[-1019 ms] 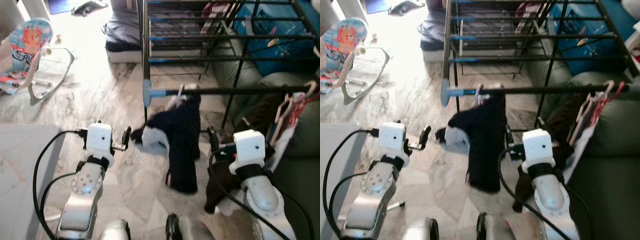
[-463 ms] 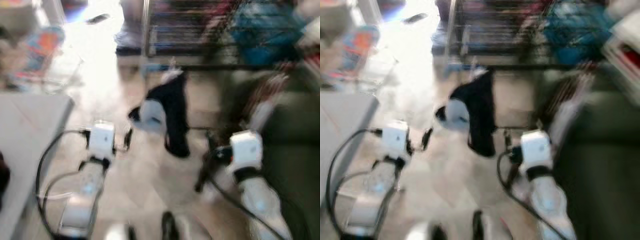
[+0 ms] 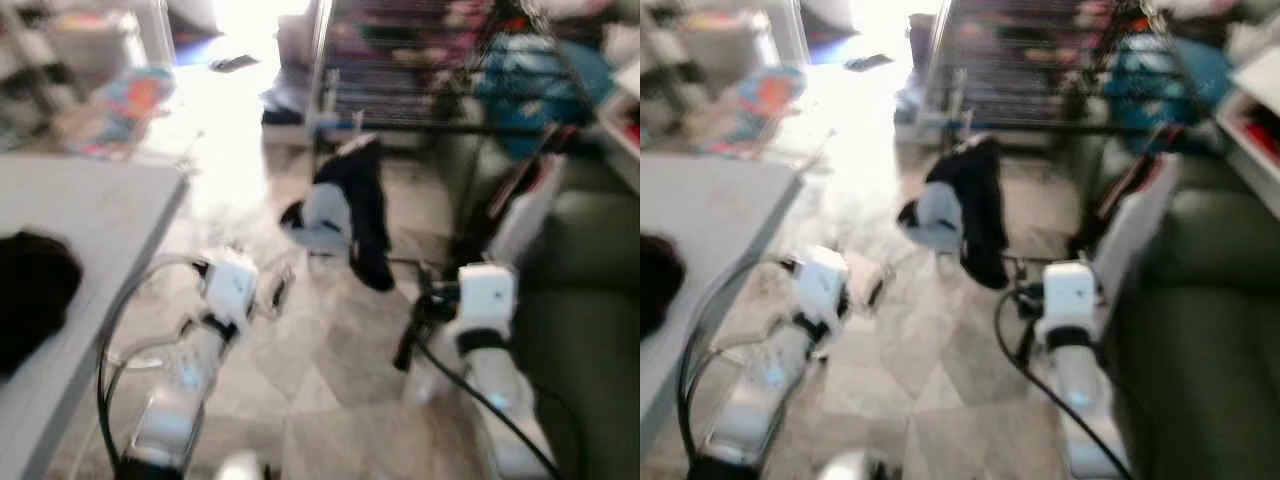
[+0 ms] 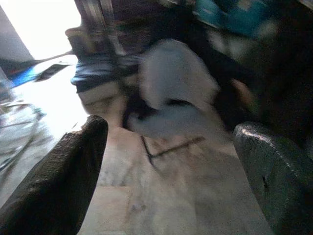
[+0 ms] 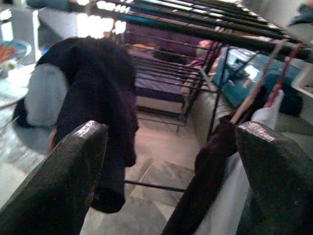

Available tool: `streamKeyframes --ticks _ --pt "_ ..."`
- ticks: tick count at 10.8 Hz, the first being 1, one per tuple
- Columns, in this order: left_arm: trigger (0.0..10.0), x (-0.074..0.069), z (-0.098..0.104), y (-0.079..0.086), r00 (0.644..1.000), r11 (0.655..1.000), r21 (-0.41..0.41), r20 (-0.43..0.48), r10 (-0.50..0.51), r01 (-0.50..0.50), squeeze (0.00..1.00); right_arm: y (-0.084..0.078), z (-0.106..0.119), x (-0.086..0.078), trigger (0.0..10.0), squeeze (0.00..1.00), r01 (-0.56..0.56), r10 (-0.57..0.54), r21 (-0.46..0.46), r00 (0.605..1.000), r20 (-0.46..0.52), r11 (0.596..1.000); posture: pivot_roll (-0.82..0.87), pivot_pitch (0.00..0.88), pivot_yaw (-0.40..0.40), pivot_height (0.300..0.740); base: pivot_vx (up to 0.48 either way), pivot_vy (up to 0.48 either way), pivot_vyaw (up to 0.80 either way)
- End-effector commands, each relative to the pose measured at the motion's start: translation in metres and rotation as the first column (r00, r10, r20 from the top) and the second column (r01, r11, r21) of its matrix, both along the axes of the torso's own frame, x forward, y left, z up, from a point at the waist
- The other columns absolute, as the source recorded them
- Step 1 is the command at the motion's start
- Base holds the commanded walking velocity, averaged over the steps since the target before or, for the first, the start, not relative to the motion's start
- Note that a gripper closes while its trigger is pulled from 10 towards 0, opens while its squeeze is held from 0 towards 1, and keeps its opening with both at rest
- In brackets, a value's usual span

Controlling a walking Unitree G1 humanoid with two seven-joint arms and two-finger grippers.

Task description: Hang hanger

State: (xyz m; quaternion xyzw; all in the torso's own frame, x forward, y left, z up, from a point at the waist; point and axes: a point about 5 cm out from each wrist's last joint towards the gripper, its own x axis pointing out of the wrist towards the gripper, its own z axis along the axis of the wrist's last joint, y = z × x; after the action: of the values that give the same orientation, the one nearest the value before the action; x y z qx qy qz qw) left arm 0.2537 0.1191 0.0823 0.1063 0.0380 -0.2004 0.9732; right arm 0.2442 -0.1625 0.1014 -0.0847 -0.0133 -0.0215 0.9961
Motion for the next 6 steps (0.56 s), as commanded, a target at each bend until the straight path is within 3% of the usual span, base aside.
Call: streamKeyframes --ticks 1,3,4,6 --pt "10.0 -0.002 0.000 -0.010 1.000 1.000 0.016 0.018 -0.023 0.023 0.00 -0.005 0.002 0.003 10.0 0.00 0.028 -0.027 -0.013 0.999 0.020 1.000 -0.09 0.006 0.029 0.740 0.000 0.000 0.00" --pt "10.0 0.007 -0.004 0.001 0.991 0.986 -0.110 -0.054 0.121 -0.127 0.00 -0.014 0.009 0.005 10.0 0.00 0.075 -0.074 -0.021 0.996 0.045 0.997 -0.10 0.029 0.011 0.740 0.000 0.000 0.00" --pt "10.0 0.011 -0.002 0.009 0.981 0.975 -0.111 -0.051 0.189 -0.193 0.00 -0.017 0.009 0.004 10.0 0.00 0.077 -0.076 -0.021 0.996 0.042 0.997 -0.09 0.047 -0.008 0.740 0.000 0.000 0.00" --pt "10.0 0.010 0.009 0.008 0.989 0.982 -0.124 -0.009 0.145 -0.145 0.00 -0.018 0.008 0.007 10.0 0.00 0.072 -0.070 -0.031 0.997 0.040 0.997 -0.08 0.071 -0.012 0.740 0.000 0.000 0.00"
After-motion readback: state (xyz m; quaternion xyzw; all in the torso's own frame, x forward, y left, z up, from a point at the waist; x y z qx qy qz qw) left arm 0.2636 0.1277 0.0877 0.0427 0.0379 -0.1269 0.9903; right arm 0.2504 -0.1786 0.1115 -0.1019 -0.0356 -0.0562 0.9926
